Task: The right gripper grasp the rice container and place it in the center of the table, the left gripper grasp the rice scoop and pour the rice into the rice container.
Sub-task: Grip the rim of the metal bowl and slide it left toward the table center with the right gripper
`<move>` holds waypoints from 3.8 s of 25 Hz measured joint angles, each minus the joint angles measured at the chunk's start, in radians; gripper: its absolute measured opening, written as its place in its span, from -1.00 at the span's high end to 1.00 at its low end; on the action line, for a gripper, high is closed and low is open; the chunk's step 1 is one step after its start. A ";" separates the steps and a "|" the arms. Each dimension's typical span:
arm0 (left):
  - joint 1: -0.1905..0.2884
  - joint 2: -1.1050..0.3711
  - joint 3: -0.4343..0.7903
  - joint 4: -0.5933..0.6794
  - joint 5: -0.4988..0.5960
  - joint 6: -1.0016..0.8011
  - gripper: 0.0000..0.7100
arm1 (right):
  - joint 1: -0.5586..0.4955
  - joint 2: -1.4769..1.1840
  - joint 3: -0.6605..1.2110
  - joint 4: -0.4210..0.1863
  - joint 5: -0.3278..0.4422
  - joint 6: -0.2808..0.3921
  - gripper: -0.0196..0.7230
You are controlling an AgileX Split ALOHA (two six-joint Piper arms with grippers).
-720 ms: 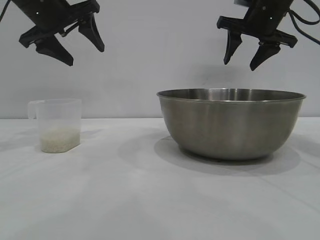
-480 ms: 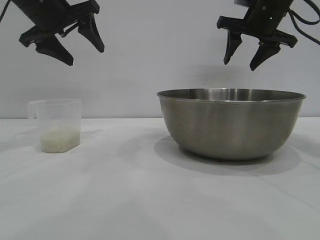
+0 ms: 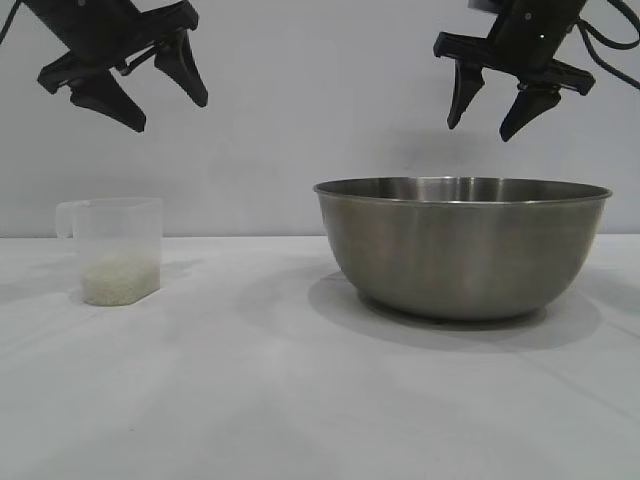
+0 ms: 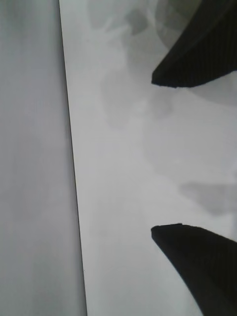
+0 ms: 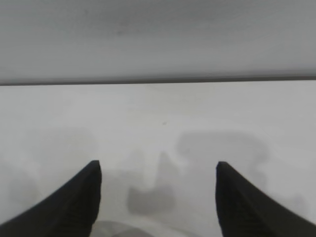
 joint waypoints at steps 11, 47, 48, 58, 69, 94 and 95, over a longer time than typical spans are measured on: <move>0.000 0.000 0.000 0.000 0.017 0.000 -0.43 | -0.014 0.000 -0.162 -0.091 0.391 0.000 -0.19; 0.000 0.000 0.000 0.000 0.017 0.002 -0.43 | -0.014 0.056 0.201 0.021 0.376 -0.003 0.49; 0.000 0.000 0.000 0.000 0.017 0.002 -0.43 | -0.014 0.057 0.201 0.021 0.375 -0.007 0.65; 0.000 0.000 0.000 0.000 0.017 0.002 -0.43 | 0.014 0.058 0.201 0.035 0.368 -0.040 0.95; 0.000 0.000 0.000 0.000 0.019 0.002 -0.43 | 0.132 0.042 0.201 0.040 0.368 -0.045 0.95; 0.000 0.000 0.000 0.000 0.029 0.002 -0.43 | 0.125 -0.304 0.201 -0.200 0.387 0.022 -0.46; 0.000 0.000 0.000 0.000 0.033 0.002 -0.43 | 0.116 -0.331 0.201 -0.209 0.389 0.038 -0.46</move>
